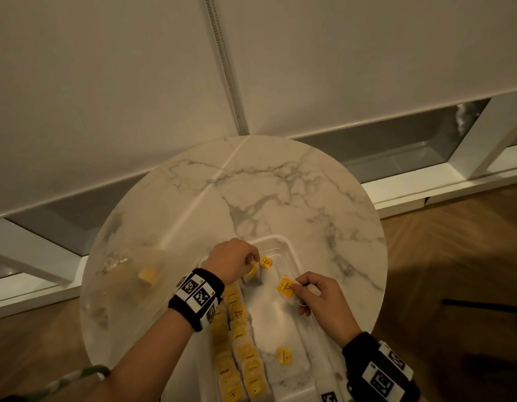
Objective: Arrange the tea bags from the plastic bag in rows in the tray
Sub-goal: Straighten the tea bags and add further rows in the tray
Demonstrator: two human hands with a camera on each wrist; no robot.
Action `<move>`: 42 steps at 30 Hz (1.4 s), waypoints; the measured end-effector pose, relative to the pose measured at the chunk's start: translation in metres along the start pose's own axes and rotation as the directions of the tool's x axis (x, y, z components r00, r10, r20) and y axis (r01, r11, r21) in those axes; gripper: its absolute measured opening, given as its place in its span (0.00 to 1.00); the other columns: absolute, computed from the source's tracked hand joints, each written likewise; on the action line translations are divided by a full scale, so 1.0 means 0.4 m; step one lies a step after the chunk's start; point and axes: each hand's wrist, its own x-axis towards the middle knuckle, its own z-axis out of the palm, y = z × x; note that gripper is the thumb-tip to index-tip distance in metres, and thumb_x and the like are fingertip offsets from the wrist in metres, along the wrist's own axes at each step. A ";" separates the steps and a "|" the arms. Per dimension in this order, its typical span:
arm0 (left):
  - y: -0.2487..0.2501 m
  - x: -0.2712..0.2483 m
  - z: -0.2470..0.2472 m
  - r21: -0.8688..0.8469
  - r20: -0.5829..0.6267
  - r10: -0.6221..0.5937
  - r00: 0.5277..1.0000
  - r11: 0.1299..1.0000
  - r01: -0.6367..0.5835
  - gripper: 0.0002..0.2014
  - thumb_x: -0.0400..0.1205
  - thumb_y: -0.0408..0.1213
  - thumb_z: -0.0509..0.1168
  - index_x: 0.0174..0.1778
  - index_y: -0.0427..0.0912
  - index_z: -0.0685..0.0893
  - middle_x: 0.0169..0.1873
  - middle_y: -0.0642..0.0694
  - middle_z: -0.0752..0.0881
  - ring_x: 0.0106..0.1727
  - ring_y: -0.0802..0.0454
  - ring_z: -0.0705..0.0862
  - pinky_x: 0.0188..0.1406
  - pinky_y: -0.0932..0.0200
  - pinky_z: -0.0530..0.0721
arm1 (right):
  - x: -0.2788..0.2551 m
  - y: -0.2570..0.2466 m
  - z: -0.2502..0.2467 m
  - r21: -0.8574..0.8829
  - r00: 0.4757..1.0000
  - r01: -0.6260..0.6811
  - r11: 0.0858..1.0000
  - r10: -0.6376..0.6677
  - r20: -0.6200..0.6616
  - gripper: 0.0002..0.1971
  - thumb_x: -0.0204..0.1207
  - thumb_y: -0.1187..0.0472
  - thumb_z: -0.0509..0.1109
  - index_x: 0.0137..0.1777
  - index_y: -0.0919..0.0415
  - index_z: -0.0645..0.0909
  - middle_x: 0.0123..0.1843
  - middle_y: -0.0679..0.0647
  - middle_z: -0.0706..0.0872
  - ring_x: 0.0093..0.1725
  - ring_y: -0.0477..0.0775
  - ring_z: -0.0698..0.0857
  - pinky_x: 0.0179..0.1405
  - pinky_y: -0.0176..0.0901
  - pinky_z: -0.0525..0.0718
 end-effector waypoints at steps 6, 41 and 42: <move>-0.004 0.013 0.012 0.016 -0.077 -0.036 0.996 0.999 0.037 0.12 0.79 0.40 0.68 0.57 0.55 0.87 0.52 0.57 0.88 0.57 0.53 0.84 0.45 0.60 0.74 | -0.003 -0.003 -0.002 -0.004 1.000 -0.004 1.000 0.004 0.013 0.08 0.80 0.67 0.71 0.41 0.69 0.84 0.28 0.47 0.81 0.25 0.50 0.82 0.27 0.39 0.78; 0.056 -0.241 0.018 -0.839 -0.098 -0.148 0.984 0.544 -0.001 0.06 0.81 0.48 0.72 0.45 0.51 0.91 0.40 0.52 0.90 0.34 0.51 0.88 0.31 0.66 0.79 | -0.034 -0.090 0.064 -0.093 0.970 0.055 0.994 -0.031 0.243 0.09 0.79 0.62 0.74 0.40 0.66 0.86 0.28 0.49 0.81 0.22 0.51 0.78 0.25 0.37 0.76; 0.069 -0.265 0.026 -0.878 -0.083 -0.181 0.980 0.479 0.014 0.04 0.81 0.45 0.73 0.46 0.50 0.91 0.41 0.50 0.90 0.33 0.49 0.89 0.28 0.66 0.78 | -0.037 -0.093 0.074 -0.098 0.964 0.050 0.994 -0.023 0.267 0.08 0.79 0.62 0.74 0.40 0.66 0.86 0.28 0.49 0.81 0.22 0.52 0.78 0.25 0.38 0.76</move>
